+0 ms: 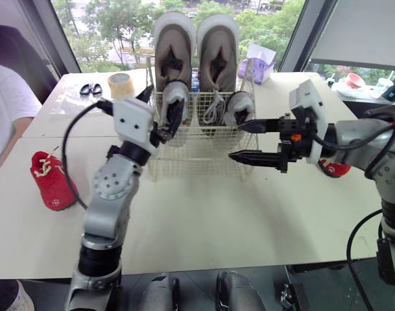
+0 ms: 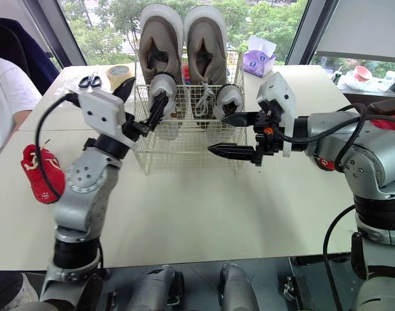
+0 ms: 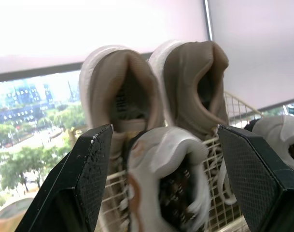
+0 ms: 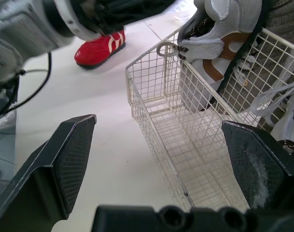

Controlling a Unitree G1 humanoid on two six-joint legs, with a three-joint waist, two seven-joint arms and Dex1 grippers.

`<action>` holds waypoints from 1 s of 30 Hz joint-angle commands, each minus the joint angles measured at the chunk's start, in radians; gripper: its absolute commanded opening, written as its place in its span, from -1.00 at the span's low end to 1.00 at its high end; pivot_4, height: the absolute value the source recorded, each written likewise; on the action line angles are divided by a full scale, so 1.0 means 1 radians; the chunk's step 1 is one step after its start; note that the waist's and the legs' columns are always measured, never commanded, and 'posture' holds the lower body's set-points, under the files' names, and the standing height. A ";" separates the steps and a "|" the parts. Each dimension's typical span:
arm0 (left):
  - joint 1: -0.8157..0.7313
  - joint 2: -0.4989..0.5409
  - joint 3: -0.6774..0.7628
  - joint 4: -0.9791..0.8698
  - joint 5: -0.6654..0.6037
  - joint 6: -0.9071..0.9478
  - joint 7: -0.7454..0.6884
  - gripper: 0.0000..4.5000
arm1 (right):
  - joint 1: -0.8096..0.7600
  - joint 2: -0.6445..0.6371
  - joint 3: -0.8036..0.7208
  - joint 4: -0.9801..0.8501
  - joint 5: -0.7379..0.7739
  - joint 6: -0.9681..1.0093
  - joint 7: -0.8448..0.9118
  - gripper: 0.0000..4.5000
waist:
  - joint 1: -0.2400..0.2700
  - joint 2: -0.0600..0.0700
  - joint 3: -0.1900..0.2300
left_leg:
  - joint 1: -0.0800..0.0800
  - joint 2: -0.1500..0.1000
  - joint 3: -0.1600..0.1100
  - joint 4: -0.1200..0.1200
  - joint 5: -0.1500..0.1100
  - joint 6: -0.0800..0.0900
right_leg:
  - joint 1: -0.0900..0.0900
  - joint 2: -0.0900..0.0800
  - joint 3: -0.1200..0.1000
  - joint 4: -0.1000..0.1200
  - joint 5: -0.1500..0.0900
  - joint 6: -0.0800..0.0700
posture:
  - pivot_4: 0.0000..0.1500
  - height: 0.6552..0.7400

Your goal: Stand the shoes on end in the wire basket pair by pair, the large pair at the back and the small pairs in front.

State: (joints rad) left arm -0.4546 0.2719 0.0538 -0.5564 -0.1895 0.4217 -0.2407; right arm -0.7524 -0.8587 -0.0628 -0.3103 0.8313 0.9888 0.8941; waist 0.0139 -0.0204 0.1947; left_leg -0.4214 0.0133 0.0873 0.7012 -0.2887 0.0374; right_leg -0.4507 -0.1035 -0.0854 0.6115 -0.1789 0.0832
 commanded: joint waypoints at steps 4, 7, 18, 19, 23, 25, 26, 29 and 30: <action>-0.141 0.165 0.224 -0.056 -0.454 0.361 -0.164 0.98 | 0.023 0.057 -0.233 0.118 0.055 -0.028 -0.099 1.00 | 0.002 0.000 0.000 | -0.001 0.000 -0.001 0.001 0.000 -0.001 | 0.001 0.000 -0.001 0.000 0.000 0.000 | 1.00 1.00; -0.157 0.265 0.384 0.047 -0.971 0.602 -0.144 0.98 | 0.014 0.100 -0.316 0.138 0.064 -0.058 -0.195 1.00 | -0.005 0.001 0.000 | 0.000 0.000 -0.001 0.000 0.001 -0.001 | 0.001 0.000 0.000 0.001 0.000 0.000 | 1.00 1.00; 0.208 0.422 0.301 -0.031 -1.120 0.592 -0.300 0.98 | 0.371 0.124 -0.554 0.158 -0.163 -0.274 -0.451 1.00 | -0.002 0.002 0.000 | 0.010 -0.001 0.000 -0.003 0.000 -0.002 | 0.013 0.001 0.000 -0.009 -0.002 -0.003 | 1.00 1.00; 0.234 0.416 0.288 -0.048 -1.127 0.584 -0.307 0.98 | 0.405 0.132 -0.560 0.160 -0.183 -0.304 -0.456 1.00 | -0.002 0.002 0.000 | 0.010 -0.001 0.001 -0.003 0.000 -0.001 | 0.013 0.002 0.000 -0.010 -0.003 -0.003 | 1.00 1.00; 0.311 0.398 0.236 -0.148 -1.126 0.548 -0.275 0.98 | 0.546 0.177 -0.604 0.136 -0.224 -0.342 -0.510 1.00 | -0.002 0.007 -0.003 | 0.010 0.001 0.001 -0.004 0.000 -0.002 | 0.013 0.003 0.001 -0.012 -0.002 -0.004 | 1.00 1.00; 0.335 0.397 0.211 -0.172 -1.155 0.543 -0.260 0.98 | 0.605 0.197 -0.611 0.138 -0.238 -0.354 -0.524 1.00 | 0.000 0.011 -0.005 | 0.010 0.001 0.001 -0.004 0.000 -0.002 | 0.013 0.002 0.001 -0.012 -0.002 -0.004 | 1.00 1.00; 0.344 0.400 0.199 -0.182 -1.162 0.542 -0.262 0.98 | 0.631 0.206 -0.607 0.136 -0.241 -0.360 -0.521 1.00 | 0.000 0.013 -0.006 | 0.010 0.001 0.001 -0.004 0.000 -0.001 | 0.013 0.002 0.001 -0.012 -0.003 -0.004 | 1.00 1.00; 0.376 0.419 0.155 -0.213 -1.146 0.540 -0.277 0.98 | 0.706 0.221 -0.570 0.127 -0.258 -0.384 -0.484 1.00 | -0.002 0.015 -0.007 | 0.011 0.001 0.001 -0.004 0.000 -0.001 | 0.014 0.003 0.001 -0.013 -0.003 -0.004 | 1.00 1.00; 0.388 0.423 0.144 -0.219 -1.138 0.536 -0.278 0.98 | 0.721 0.224 -0.557 0.130 -0.265 -0.394 -0.473 1.00 | -0.002 0.016 -0.008 | 0.011 0.001 0.001 -0.004 0.000 -0.001 | 0.014 0.003 0.001 -0.013 -0.003 -0.005 | 1.00 1.00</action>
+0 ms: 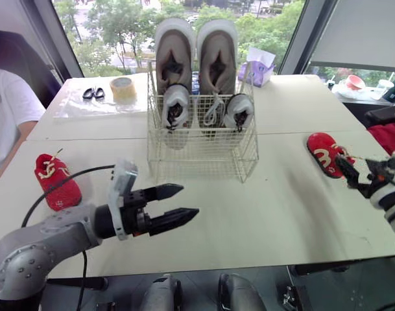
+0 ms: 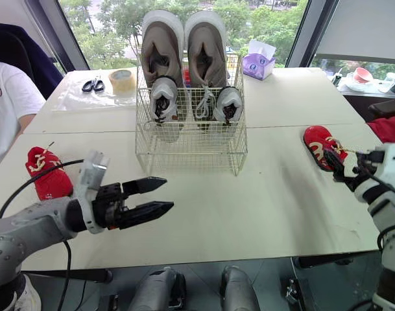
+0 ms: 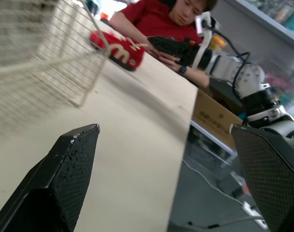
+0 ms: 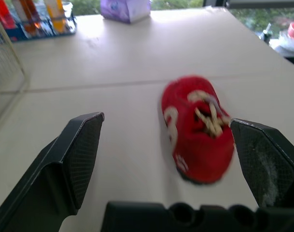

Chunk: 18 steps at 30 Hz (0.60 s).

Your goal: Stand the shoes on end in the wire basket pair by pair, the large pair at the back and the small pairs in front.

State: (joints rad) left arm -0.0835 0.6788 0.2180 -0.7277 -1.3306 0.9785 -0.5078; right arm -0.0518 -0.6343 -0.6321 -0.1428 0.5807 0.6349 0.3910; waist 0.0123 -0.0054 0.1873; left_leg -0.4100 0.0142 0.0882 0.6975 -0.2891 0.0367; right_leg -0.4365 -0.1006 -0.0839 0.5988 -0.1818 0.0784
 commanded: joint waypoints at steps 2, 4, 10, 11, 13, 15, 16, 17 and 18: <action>0.037 0.017 -0.039 -0.058 -0.006 -0.031 -0.004 0.98 | 0.029 -0.001 0.038 -0.004 -0.033 -0.065 0.045 1.00 | -0.003 0.004 -0.003 | 0.000 0.000 0.000 0.000 0.000 0.000 | 0.000 0.000 0.000 0.000 -0.001 -0.001 | 1.00 1.00; 0.045 0.014 -0.056 -0.074 -0.016 -0.043 0.012 0.98 | 0.017 0.000 0.053 0.051 -0.052 -0.095 0.054 1.00 | -0.003 0.007 -0.004 | 0.000 0.000 0.000 0.000 0.000 0.001 | 0.000 0.000 0.000 -0.001 -0.001 -0.001 | 1.00 1.00; 0.046 0.018 -0.077 -0.092 -0.027 -0.072 0.060 0.98 | -0.062 0.007 0.109 0.258 -0.119 -0.210 0.070 1.00 | -0.001 0.008 -0.005 | 0.000 0.000 0.000 0.000 -0.001 0.001 | 0.000 0.001 0.001 -0.001 -0.001 -0.001 | 1.00 1.00; 0.047 0.021 -0.078 -0.093 -0.029 -0.076 0.065 0.98 | -0.077 0.008 0.115 0.289 -0.127 -0.227 0.071 1.00 | 0.000 0.008 -0.004 | 0.000 0.000 0.000 0.000 -0.001 0.001 | 0.000 0.001 0.001 -0.001 -0.001 -0.001 | 1.00 1.00; 0.050 0.028 -0.079 -0.094 -0.034 -0.083 0.072 0.98 | -0.109 0.011 0.122 0.353 -0.141 -0.262 0.067 1.00 | -0.001 0.008 -0.005 | 0.000 0.000 0.000 0.000 -0.001 0.001 | 0.000 0.001 0.001 -0.001 -0.001 -0.002 | 1.00 1.00; 0.056 0.038 -0.077 -0.098 -0.037 -0.088 0.079 0.98 | -0.152 0.006 0.134 0.435 -0.163 -0.309 0.071 1.00 | -0.002 0.008 -0.005 | 0.000 0.000 0.000 0.000 -0.001 0.001 | 0.000 0.001 0.001 -0.002 -0.001 -0.002 | 1.00 1.00; 0.060 0.043 -0.075 -0.100 -0.039 -0.092 0.082 0.98 | -0.176 0.004 0.139 0.478 -0.173 -0.333 0.074 1.00 | -0.002 0.008 -0.005 | 0.000 0.000 0.000 0.000 -0.001 0.001 | 0.000 0.001 0.001 -0.002 -0.001 -0.002 | 1.00 1.00; 0.063 0.048 -0.073 -0.101 -0.041 -0.095 0.084 0.98 | -0.195 0.003 0.143 0.513 -0.181 -0.354 0.075 1.00 | -0.003 0.008 -0.005 | 0.000 0.000 0.000 0.000 -0.001 0.001 | 0.000 0.001 0.001 -0.002 -0.001 -0.002 | 1.00 1.00; 0.065 0.054 -0.070 -0.101 -0.045 -0.099 0.085 0.98 | -0.216 0.002 0.145 0.551 -0.191 -0.378 0.071 1.00 | -0.003 0.008 -0.004 | 0.000 0.000 0.000 0.000 -0.001 0.001 | 0.000 0.001 0.001 -0.002 -0.001 -0.002 | 1.00 1.00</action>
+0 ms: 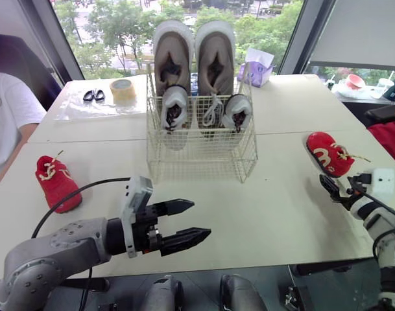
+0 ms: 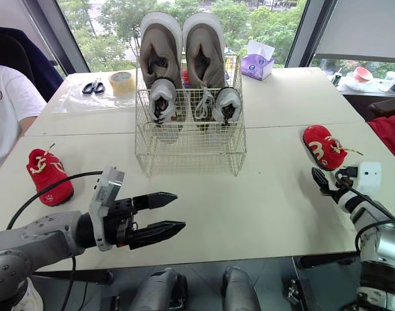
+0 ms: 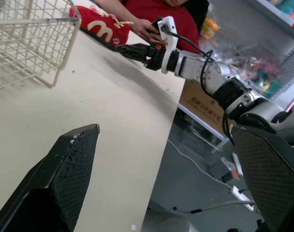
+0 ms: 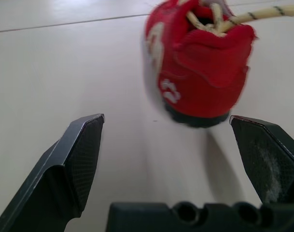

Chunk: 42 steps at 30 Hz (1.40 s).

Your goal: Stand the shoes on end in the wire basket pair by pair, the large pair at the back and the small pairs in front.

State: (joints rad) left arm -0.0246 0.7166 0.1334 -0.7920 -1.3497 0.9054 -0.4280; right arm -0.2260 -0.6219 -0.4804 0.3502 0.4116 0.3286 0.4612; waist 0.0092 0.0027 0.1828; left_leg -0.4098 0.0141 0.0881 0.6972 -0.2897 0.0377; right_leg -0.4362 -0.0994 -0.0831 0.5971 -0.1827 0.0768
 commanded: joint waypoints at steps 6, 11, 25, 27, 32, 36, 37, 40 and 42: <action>0.002 0.057 0.022 -0.040 -0.049 -0.042 0.023 0.98 | -0.201 -0.021 0.043 0.352 -0.087 -0.224 0.041 1.00 | -0.003 0.000 0.000 | 0.000 0.000 0.000 0.000 0.000 0.000 | 0.000 0.000 0.000 0.000 0.000 0.000 | 1.00 1.00; 0.008 0.105 0.040 -0.040 -0.053 -0.049 0.026 0.98 | -0.369 -0.033 0.082 0.637 -0.141 -0.360 0.063 1.00 | -0.014 0.000 0.000 | 0.000 0.000 0.000 0.000 0.000 0.000 | 0.000 0.001 0.000 0.000 0.000 0.000 | 1.00 1.00; -0.011 0.219 0.213 0.047 -0.163 -0.091 0.021 1.00 | -0.512 -0.015 0.073 0.835 -0.148 -0.481 0.059 -0.11 | -0.025 0.000 0.000 | 0.001 0.000 -0.001 -0.001 0.000 0.000 | 0.001 0.001 0.000 -0.001 0.000 0.000 | 1.00 1.00; -0.061 0.248 0.263 0.120 -0.215 -0.090 -0.003 1.00 | -0.534 -0.020 0.069 0.778 -0.137 -0.503 0.064 -0.11 | -0.026 0.002 0.001 | 0.001 0.000 0.000 -0.001 0.000 0.000 | 0.001 0.001 0.000 -0.001 0.000 0.000 | 1.00 1.00; -0.267 0.295 0.317 0.380 -0.320 -0.074 -0.050 1.00 | -0.676 -0.066 0.094 0.488 -0.129 -0.529 0.060 -0.11 | -0.028 0.011 0.008 | 0.000 0.000 0.001 -0.001 0.001 -0.001 | -0.001 0.001 0.001 0.000 0.000 0.001 | 1.00 1.00; -0.545 0.275 0.254 0.614 -0.297 -0.057 -0.084 1.00 | -0.861 -0.111 0.214 0.200 -0.131 -0.446 0.216 -0.11 | -0.026 0.017 0.012 | -0.001 0.000 0.004 -0.006 0.004 -0.007 | -0.007 0.002 0.004 0.003 0.002 0.005 | 1.00 1.00; -0.602 0.270 0.236 0.660 -0.285 -0.045 -0.098 1.00 | -0.890 -0.125 0.246 0.147 -0.124 -0.416 0.274 -0.11 | -0.022 0.016 0.012 | 0.000 0.000 0.004 -0.010 0.008 -0.013 | -0.007 0.002 0.004 0.002 0.002 0.006 | 1.00 1.00; -0.764 0.263 0.202 0.796 -0.271 0.011 -0.152 1.00 | -0.968 -0.175 0.339 -0.012 -0.107 -0.346 0.437 -0.11 | -0.018 0.012 0.011 | 0.000 -0.001 0.003 -0.016 0.009 -0.015 | -0.007 0.004 0.000 0.002 0.000 0.005 | 1.00 1.00; -0.854 0.254 0.187 0.875 -0.251 0.050 -0.189 1.00 | -0.999 -0.182 0.377 -0.098 -0.088 -0.313 0.502 -0.11 | -0.021 0.008 0.011 | 0.000 0.000 0.002 -0.017 0.009 -0.016 | -0.007 0.005 0.000 0.001 0.000 0.005 | 1.00 1.00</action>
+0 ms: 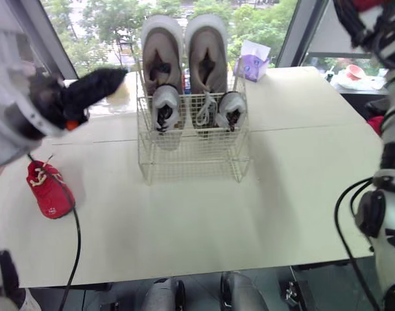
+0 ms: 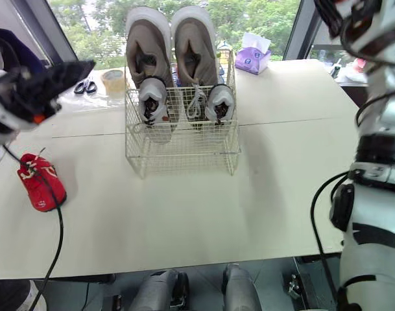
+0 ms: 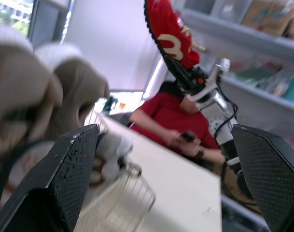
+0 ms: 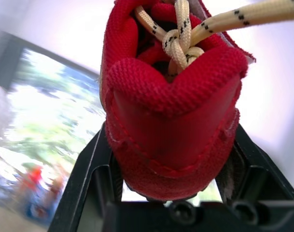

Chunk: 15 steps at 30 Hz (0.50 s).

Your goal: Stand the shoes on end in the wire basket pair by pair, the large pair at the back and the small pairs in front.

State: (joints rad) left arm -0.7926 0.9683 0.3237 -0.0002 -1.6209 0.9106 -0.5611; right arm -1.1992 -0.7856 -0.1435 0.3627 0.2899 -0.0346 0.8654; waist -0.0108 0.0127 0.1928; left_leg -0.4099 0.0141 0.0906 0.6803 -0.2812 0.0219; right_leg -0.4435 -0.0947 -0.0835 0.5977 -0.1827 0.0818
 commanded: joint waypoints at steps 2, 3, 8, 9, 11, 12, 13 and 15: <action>-0.151 -0.007 -0.017 0.139 0.053 0.074 -0.098 1.00 | -0.039 -0.004 0.060 -0.166 0.042 0.064 0.119 -0.11 | -0.002 -0.003 0.001 | 0.000 0.000 -0.001 0.001 -0.001 0.001 | 0.000 -0.002 0.000 0.000 0.000 0.000 | 1.00 1.00; -0.176 -0.012 -0.021 0.159 0.066 0.089 -0.119 1.00 | -0.036 0.005 0.072 -0.194 0.036 0.058 0.125 -0.11 | -0.002 -0.003 0.002 | 0.000 -0.001 0.000 0.002 -0.001 0.001 | 0.000 -0.003 0.001 0.000 0.000 0.000 | 1.00 1.00; -0.248 -0.039 -0.039 0.211 0.167 0.124 -0.200 1.00 | 0.047 0.045 0.121 -0.347 0.058 0.079 0.178 -0.11 | 0.000 -0.010 0.003 | -0.001 -0.001 -0.001 0.003 -0.001 0.002 | 0.001 -0.003 0.002 0.000 0.000 0.001 | 1.00 1.00; -0.254 -0.041 -0.039 0.215 0.186 0.130 -0.219 1.00 | 0.056 0.047 0.122 -0.358 0.057 0.078 0.181 -0.11 | 0.000 -0.010 0.003 | -0.001 -0.001 -0.001 0.003 -0.001 0.002 | 0.001 -0.003 0.002 0.000 0.000 0.001 | 1.00 1.00; -0.282 -0.051 -0.048 0.230 0.221 0.143 -0.255 1.00 | 0.074 0.053 0.125 -0.374 0.057 0.073 0.190 -0.11 | 0.000 -0.010 0.003 | 0.000 -0.001 0.000 0.003 -0.001 0.002 | 0.001 -0.003 0.002 0.000 0.000 0.001 | 1.00 1.00; -0.298 -0.058 -0.055 0.239 0.233 0.153 -0.270 1.00 | 0.080 0.056 0.127 -0.381 0.059 0.071 0.195 -0.11 | 0.001 -0.010 0.003 | -0.001 -0.001 0.000 0.003 -0.001 0.001 | 0.001 -0.003 0.002 0.000 0.000 0.001 | 1.00 1.00; -0.315 -0.066 -0.062 0.247 0.251 0.158 -0.284 1.00 | 0.085 0.060 0.130 -0.387 0.061 0.069 0.200 -0.11 | 0.001 -0.011 0.003 | -0.001 -0.001 0.000 0.003 -0.001 0.001 | 0.001 -0.003 0.002 0.000 0.000 0.001 | 1.00 1.00; -0.348 -0.081 -0.079 0.261 0.282 0.181 -0.315 1.00 | 0.092 0.068 0.137 -0.399 0.059 0.063 0.206 -0.11 | -0.001 -0.011 0.003 | -0.001 -0.001 0.000 0.003 -0.001 0.001 | 0.001 -0.003 0.002 0.000 0.000 0.001 | 1.00 1.00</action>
State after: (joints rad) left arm -1.1040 0.8834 0.2437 0.2651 -1.3624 1.0776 -0.8405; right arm -1.0928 -0.7206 0.0206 0.0013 0.3299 0.0452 1.0700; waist -0.0117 0.0020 0.1962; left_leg -0.4104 0.0134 0.0904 0.6836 -0.2819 0.0232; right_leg -0.4429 -0.0979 -0.0818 0.5976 -0.1825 0.0824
